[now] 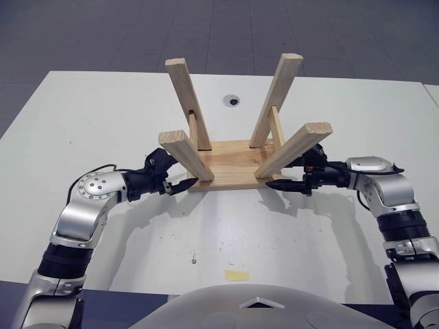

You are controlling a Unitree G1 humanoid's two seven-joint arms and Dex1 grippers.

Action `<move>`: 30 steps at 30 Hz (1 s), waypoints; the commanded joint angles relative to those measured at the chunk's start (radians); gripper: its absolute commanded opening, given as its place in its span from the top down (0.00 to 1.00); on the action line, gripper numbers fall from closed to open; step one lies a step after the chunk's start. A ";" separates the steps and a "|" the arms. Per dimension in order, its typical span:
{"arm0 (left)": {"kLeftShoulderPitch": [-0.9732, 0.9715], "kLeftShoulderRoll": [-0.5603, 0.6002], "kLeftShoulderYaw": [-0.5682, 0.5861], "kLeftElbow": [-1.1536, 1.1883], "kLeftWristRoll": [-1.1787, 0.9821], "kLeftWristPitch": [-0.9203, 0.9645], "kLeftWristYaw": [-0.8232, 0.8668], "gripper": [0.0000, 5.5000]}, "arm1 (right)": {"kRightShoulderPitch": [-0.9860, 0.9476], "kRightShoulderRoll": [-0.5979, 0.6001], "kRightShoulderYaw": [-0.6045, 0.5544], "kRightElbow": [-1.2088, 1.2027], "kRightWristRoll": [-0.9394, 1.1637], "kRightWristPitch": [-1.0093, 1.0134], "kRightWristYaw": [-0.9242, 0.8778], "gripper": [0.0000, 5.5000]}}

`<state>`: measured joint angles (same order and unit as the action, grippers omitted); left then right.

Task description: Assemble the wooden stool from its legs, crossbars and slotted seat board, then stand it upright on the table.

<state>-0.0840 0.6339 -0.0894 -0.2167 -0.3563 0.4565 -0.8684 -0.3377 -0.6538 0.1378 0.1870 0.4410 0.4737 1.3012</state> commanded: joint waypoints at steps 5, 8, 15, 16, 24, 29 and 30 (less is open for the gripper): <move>-0.034 -0.003 0.038 -0.091 -0.170 0.199 -0.028 0.62 | -0.004 -0.046 0.010 -0.038 0.048 0.138 0.078 0.53; -0.041 0.011 0.029 -0.099 -0.187 0.237 -0.045 0.67 | 0.020 -0.077 -0.010 -0.101 0.113 0.251 0.104 0.61; -0.057 -0.092 0.159 -0.217 -0.456 0.518 0.135 0.69 | 0.041 -0.076 -0.113 -0.167 0.268 0.516 0.035 0.66; -0.070 -0.123 0.192 -0.218 -0.512 0.564 0.183 0.69 | 0.039 -0.068 -0.126 -0.166 0.280 0.542 0.015 0.68; -0.280 -0.333 0.445 0.011 -0.609 0.814 0.665 0.62 | -0.054 0.018 -0.243 -0.106 0.364 0.709 -0.181 0.68; -0.297 -0.373 0.511 0.024 -0.688 0.867 0.751 0.47 | -0.081 0.037 -0.265 -0.018 0.311 0.629 -0.256 0.53; -0.292 -0.376 0.522 0.020 -0.695 0.860 0.757 0.43 | -0.082 0.038 -0.271 0.006 0.301 0.600 -0.266 0.50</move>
<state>-0.3887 0.2669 0.4099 -0.1977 -1.0303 1.3055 -0.1387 -0.4193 -0.6163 -0.1270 0.1443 0.7888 1.1186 1.0740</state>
